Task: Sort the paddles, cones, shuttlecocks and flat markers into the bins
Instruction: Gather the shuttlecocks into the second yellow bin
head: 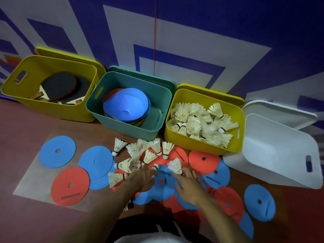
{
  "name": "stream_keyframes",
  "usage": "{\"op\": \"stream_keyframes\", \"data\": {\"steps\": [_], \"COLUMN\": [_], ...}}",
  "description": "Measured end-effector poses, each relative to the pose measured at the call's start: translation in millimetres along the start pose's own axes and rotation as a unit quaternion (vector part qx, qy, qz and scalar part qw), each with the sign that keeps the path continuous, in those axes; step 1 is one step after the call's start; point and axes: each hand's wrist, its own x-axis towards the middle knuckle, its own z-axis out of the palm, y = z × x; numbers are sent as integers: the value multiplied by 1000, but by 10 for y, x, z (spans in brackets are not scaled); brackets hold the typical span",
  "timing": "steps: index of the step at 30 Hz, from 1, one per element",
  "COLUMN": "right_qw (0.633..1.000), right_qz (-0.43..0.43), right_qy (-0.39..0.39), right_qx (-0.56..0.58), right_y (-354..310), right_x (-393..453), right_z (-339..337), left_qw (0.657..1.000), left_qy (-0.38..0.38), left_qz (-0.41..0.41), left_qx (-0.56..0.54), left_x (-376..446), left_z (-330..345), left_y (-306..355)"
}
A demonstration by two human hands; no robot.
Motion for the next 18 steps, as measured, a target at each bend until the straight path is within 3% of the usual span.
{"op": "stream_keyframes", "data": {"steps": [5, 9, 13, 18], "right_qw": [986, 958, 964, 960], "right_qz": [-36, -90, -38, 12], "right_qy": [125, 230, 228, 262], "right_qx": [104, 143, 135, 96], "right_y": [299, 469, 718, 1035], "right_x": [-351, -306, -39, 345], "right_z": [-431, -962, -1509, -1784], "left_qw": [992, 976, 956, 941], "left_qy": [48, 97, 128, 184], "left_qz": [58, 48, 31, 47], "left_qx": [-103, -187, -263, -280], "left_x": [-18, -237, -450, -563], "left_z": [70, -27, -172, -478], "left_y": [16, 197, 461, 760]}}
